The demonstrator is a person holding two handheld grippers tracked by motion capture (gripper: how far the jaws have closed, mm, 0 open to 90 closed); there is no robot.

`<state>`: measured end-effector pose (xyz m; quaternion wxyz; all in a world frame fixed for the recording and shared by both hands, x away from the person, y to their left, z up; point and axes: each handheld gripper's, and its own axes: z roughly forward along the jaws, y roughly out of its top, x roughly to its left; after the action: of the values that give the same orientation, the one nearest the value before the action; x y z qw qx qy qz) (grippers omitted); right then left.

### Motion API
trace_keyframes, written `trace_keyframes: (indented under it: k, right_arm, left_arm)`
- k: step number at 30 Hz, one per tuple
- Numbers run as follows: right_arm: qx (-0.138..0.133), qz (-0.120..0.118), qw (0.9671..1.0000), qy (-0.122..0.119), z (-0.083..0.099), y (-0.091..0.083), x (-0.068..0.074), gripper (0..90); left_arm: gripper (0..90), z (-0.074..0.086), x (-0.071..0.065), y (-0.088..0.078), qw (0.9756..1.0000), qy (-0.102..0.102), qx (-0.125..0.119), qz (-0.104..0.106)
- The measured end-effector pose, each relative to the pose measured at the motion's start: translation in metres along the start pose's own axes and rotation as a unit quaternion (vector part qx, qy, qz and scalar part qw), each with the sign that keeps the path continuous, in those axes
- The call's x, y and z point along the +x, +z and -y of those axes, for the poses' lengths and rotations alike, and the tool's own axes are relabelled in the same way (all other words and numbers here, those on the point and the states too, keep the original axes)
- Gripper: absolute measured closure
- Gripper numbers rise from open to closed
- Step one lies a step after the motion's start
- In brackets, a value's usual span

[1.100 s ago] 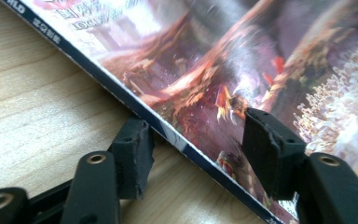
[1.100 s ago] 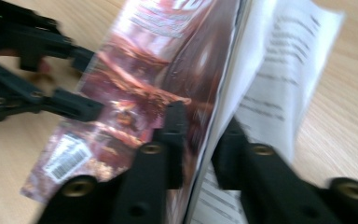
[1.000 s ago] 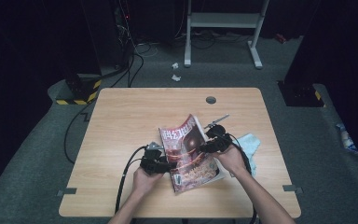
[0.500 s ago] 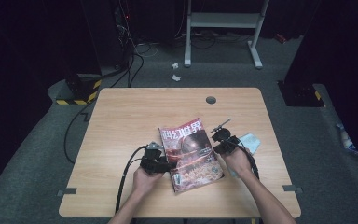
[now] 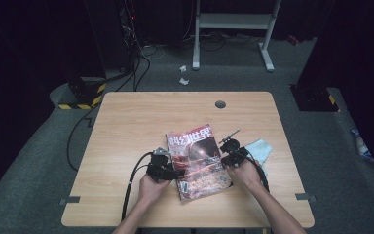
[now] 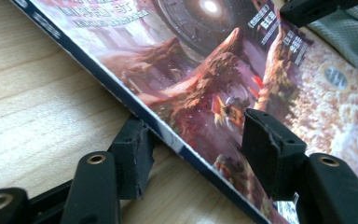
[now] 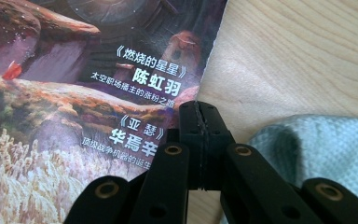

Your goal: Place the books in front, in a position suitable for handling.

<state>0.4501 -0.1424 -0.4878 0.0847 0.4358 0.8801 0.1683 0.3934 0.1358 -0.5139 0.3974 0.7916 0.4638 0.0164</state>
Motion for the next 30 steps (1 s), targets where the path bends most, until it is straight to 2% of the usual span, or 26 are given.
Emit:
trace_keyframes:
  k: [2, 9, 10, 11, 12, 15, 17, 19, 21, 23, 25, 30]
  right_arm:
    - [-0.002, -0.003, 1.0, -0.006, 0.001, 0.0, 0.001, 89.3]
    - [-0.01, -0.009, 0.9999, -0.007, 0.005, 0.0, 0.005, 89.4]
    - [-0.01, -0.01, 0.9999, -0.004, 0.005, 0.0, 0.006, 89.5]
    - [-0.01, -0.01, 0.9999, -0.004, 0.005, 0.0, 0.006, 89.5]
    - [-0.011, -0.009, 0.9999, 0.0, 0.006, 0.0, 0.008, 89.4]
    - [-0.014, -0.025, 0.9996, -0.003, 0.006, 0.0, 0.01, 89.5]
    - [-0.019, -0.009, 0.9996, -0.017, 0.007, 0.0, 0.016, 89.5]
    - [-0.02, -0.008, 0.9996, -0.016, 0.008, 0.0, 0.016, 89.5]
    - [-0.024, -0.019, 0.9995, -0.011, 0.009, 0.0, 0.014, 89.4]
    - [-0.024, -0.019, 0.9995, -0.008, 0.01, 0.0, 0.015, 89.4]
    - [-0.029, -0.019, 0.9994, -0.008, 0.011, 0.0, 0.015, 89.4]
    - [-0.043, -0.025, 0.9988, -0.002, 0.014, 0.0, 0.013, 87.8]
  left_arm:
    - [42.4, -0.001, -0.001, 0.001, 0.9999, -0.01, 0.0, 0.011]
    - [40.9, -0.003, -0.003, 0.001, 0.9998, -0.011, -0.002, 0.013]
    - [40.0, -0.004, -0.007, 0.0, 0.9999, -0.003, 0.004, 0.014]
    - [39.3, -0.004, -0.007, 0.0, 0.9999, -0.003, 0.004, 0.014]
    - [39.4, -0.008, -0.011, 0.001, 0.9996, 0.008, 0.012, 0.024]
    - [39.9, -0.011, -0.018, 0.007, 0.9989, 0.028, 0.031, 0.02]
    - [39.5, -0.011, -0.018, 0.008, 0.9988, 0.028, 0.034, 0.019]
    - [41.0, -0.01, -0.018, 0.007, 0.9988, 0.028, 0.036, 0.015]
    - [42.6, -0.011, -0.018, 0.006, 0.999, 0.028, 0.034, 0.012]
    - [49.5, -0.011, -0.018, 0.004, 0.9991, 0.03, 0.029, 0.006]
    - [52.0, -0.012, -0.018, 0.004, 0.9991, 0.029, 0.029, 0.007]
    - [56.8, -0.013, -0.017, 0.004, 0.9994, 0.013, 0.031, 0.009]
